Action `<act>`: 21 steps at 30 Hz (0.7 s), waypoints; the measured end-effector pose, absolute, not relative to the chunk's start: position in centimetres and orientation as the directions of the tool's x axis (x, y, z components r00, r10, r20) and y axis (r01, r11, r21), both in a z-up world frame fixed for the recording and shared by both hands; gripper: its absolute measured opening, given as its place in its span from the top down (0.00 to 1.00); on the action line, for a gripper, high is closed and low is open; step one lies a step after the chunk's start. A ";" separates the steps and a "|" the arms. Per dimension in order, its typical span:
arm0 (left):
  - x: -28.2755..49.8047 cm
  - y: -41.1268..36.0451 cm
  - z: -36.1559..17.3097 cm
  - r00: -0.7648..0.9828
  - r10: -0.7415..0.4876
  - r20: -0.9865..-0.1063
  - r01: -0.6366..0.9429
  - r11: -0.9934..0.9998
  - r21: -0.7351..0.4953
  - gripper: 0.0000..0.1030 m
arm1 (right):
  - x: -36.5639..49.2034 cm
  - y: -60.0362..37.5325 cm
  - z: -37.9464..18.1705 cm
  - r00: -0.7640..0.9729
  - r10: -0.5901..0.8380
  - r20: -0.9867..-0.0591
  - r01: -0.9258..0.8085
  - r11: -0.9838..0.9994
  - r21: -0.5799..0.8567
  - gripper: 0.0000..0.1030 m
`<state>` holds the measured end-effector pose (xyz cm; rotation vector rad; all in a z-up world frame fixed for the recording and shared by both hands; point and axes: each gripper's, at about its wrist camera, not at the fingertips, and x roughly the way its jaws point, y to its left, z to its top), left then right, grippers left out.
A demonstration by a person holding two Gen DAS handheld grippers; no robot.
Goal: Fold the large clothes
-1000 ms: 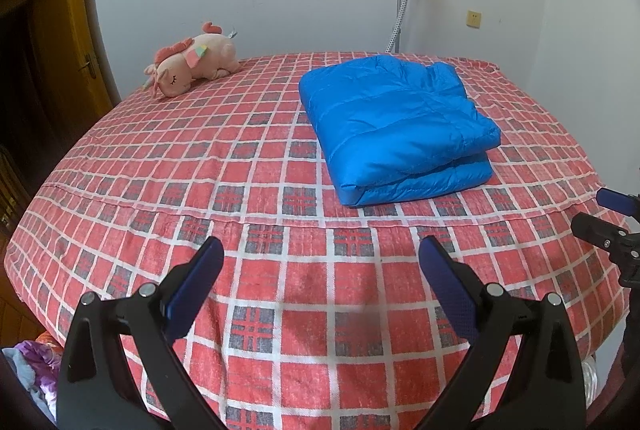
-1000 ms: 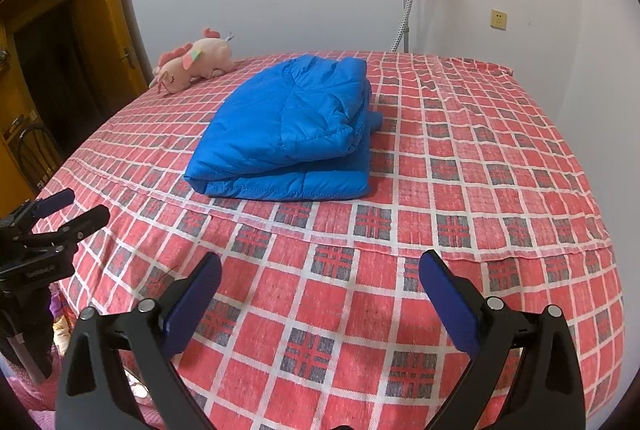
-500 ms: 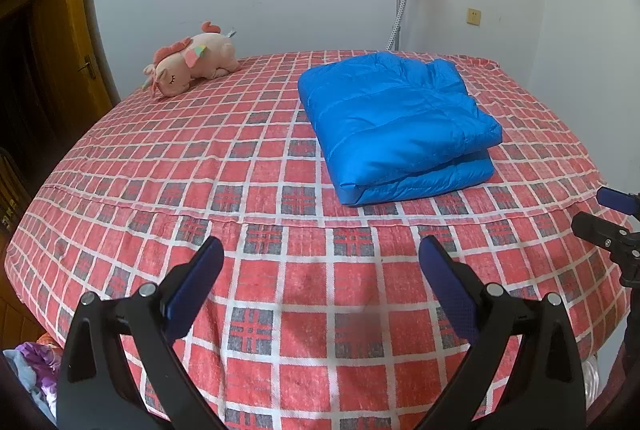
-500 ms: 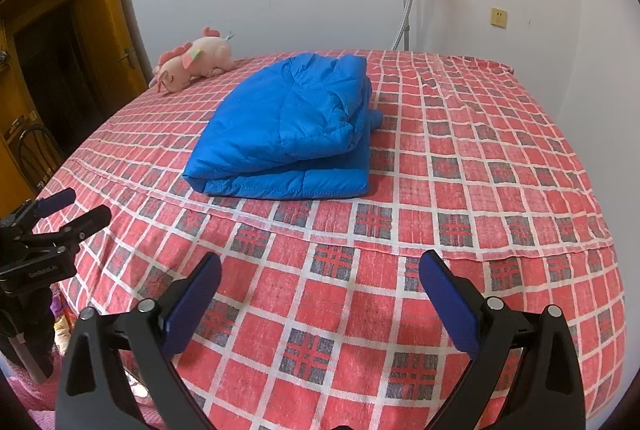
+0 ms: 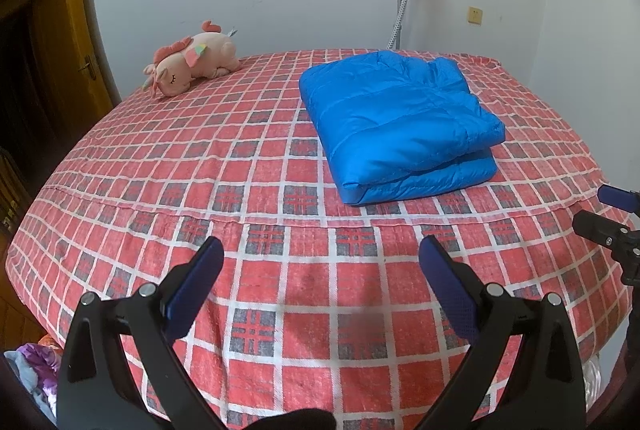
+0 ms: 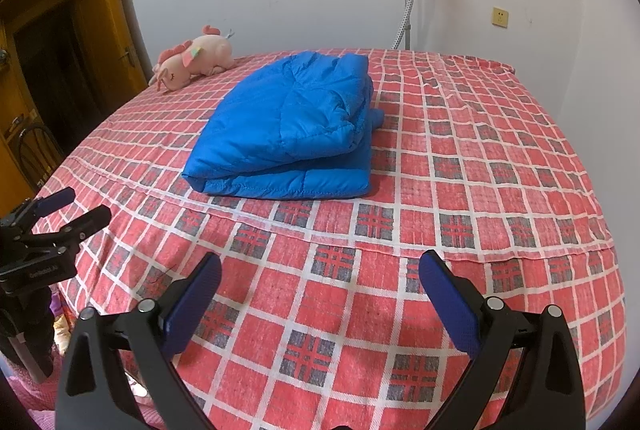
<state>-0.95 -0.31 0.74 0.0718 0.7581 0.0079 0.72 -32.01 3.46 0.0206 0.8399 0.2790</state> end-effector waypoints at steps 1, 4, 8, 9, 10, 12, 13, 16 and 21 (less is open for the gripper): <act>-0.9 -0.2 0.8 0.726 0.030 -0.687 0.021 0.998 0.066 0.06 | 0.9 -32.0 3.4 0.632 0.252 -0.733 -0.236 0.963 0.127 0.04; -0.9 -0.2 0.7 0.724 0.028 -0.690 0.020 0.998 0.062 0.06 | 0.8 -31.9 3.4 0.632 0.252 -0.733 -0.236 0.963 0.127 0.04; -0.8 -0.1 0.7 0.723 0.026 -0.691 0.019 0.998 0.058 0.06 | 1.0 -31.8 3.4 0.632 0.252 -0.733 -0.239 0.963 0.125 0.04; -0.8 -0.1 0.7 0.722 0.025 -0.691 0.020 0.998 0.057 0.06 | 1.0 -31.8 3.4 0.631 0.252 -0.734 -0.240 0.963 0.124 0.04; -0.7 -0.1 0.7 0.722 0.024 -0.691 0.021 0.998 0.056 0.06 | 1.1 -31.8 3.3 0.630 0.252 -0.734 -0.240 0.963 0.125 0.04; -0.7 0.0 0.6 0.722 0.023 -0.691 0.023 0.998 0.057 0.06 | 1.2 -31.7 3.3 0.630 0.251 -0.735 -0.239 0.963 0.124 0.04; -0.7 0.0 0.7 0.722 0.023 -0.692 0.023 0.998 0.057 0.06 | 1.2 -31.6 3.3 0.629 0.251 -0.735 -0.238 0.963 0.125 0.04; -0.7 0.0 0.7 0.722 0.024 -0.692 0.020 0.998 0.056 0.06 | 1.2 -31.6 3.4 0.631 0.252 -0.734 -0.238 0.963 0.126 0.04; -0.7 -0.1 0.7 0.722 0.026 -0.692 0.019 0.998 0.058 0.06 | 1.2 -31.6 3.4 0.630 0.252 -0.734 -0.240 0.963 0.124 0.04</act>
